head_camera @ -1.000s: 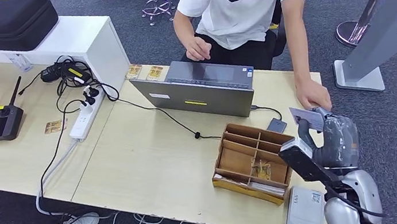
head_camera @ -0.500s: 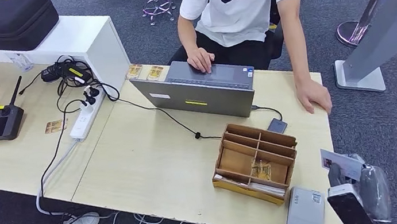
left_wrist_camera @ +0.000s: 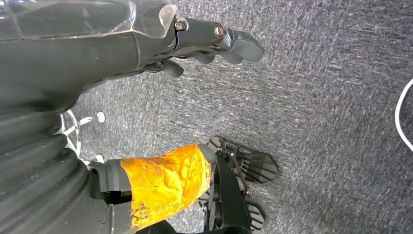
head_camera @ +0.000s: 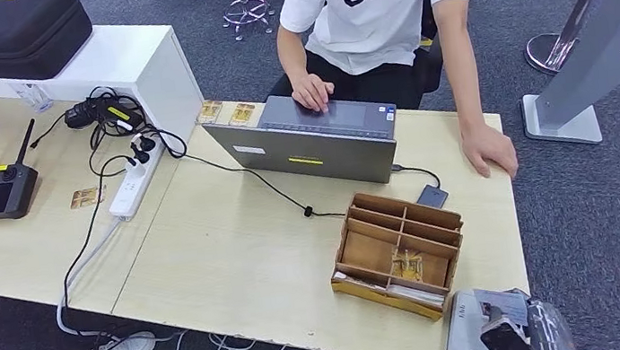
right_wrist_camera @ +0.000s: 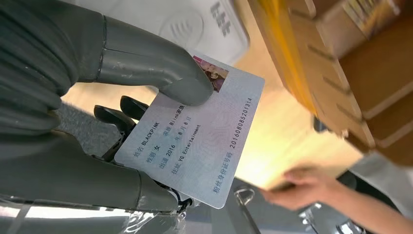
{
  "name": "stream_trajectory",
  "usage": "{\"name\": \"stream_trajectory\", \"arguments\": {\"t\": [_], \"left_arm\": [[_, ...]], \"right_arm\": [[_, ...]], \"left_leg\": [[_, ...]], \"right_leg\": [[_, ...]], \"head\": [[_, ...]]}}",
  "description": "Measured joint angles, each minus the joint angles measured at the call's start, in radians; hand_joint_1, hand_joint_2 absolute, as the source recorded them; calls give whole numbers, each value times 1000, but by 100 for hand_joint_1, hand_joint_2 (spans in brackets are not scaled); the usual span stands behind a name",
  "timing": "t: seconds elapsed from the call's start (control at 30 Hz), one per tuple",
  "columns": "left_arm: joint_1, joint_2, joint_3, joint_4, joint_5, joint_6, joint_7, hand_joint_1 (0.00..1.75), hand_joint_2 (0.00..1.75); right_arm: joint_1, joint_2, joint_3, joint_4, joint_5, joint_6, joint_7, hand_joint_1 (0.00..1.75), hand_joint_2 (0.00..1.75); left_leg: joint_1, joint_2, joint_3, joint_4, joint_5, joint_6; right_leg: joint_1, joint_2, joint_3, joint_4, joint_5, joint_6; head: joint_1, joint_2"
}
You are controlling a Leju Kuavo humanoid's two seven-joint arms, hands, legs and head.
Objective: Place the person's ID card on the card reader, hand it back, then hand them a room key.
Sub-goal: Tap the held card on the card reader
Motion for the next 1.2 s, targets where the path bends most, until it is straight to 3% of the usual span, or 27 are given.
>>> {"name": "stream_trajectory", "arguments": {"t": [0.53,0.9,1.2], "left_arm": [[-3,1,29,0,-30,-1,-7,0,175],[-4,-6,57,-3,-47,-1,-7,0,175],[-4,-10,60,-6,-50,-1,-7,0,175]], "right_arm": [[-35,1,54,88,11,-72,11,175,175],[-18,13,55,-161,23,-162,42,175,175],[-10,20,54,-224,31,-175,41,175,175]], "left_leg": [[0,1,1,0,0,0],[0,1,1,0,0,0],[0,1,1,0,0,0]], "right_leg": [[0,0,0,0,0,0],[0,1,0,0,0,0],[0,1,0,0,0,0]], "head": [[0,0],[0,0],[0,0]]}}
